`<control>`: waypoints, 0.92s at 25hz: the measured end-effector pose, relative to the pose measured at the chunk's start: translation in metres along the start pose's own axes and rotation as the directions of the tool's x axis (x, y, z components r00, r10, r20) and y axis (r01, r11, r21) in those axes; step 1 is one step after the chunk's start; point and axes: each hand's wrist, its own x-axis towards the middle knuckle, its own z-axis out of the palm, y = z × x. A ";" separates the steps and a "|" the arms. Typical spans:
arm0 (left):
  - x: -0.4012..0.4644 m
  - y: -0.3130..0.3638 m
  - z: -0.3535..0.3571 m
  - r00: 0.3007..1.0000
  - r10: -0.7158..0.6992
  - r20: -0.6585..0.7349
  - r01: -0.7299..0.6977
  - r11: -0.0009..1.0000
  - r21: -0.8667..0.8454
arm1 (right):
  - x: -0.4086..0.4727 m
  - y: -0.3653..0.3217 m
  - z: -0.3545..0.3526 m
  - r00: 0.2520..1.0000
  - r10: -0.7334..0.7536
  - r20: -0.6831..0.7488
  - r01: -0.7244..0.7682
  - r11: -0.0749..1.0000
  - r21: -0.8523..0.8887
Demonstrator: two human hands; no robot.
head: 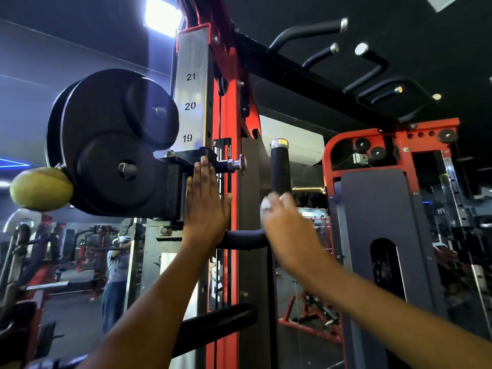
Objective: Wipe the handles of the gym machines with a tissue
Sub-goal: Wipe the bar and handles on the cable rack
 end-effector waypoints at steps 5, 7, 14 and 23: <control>-0.002 0.001 -0.002 1.000 -0.002 0.001 0.002 0.999 -0.051 | 0.017 0.005 -0.002 0.997 -0.049 -0.059 0.047 0.998 -0.029; -0.002 0.002 -0.003 1.000 -0.002 -0.002 0.001 0.999 -0.049 | 0.027 0.016 -0.004 0.998 -0.011 -0.067 -0.001 0.983 -0.185; -0.002 0.002 -0.004 1.000 0.006 0.011 -0.006 0.999 -0.036 | 0.015 -0.030 0.016 0.998 0.035 0.047 -0.037 0.998 0.051; -0.002 0.002 -0.006 0.999 0.020 0.026 -0.020 1.000 0.009 | -0.040 0.068 0.029 0.855 -0.413 -0.313 0.435 0.900 -0.001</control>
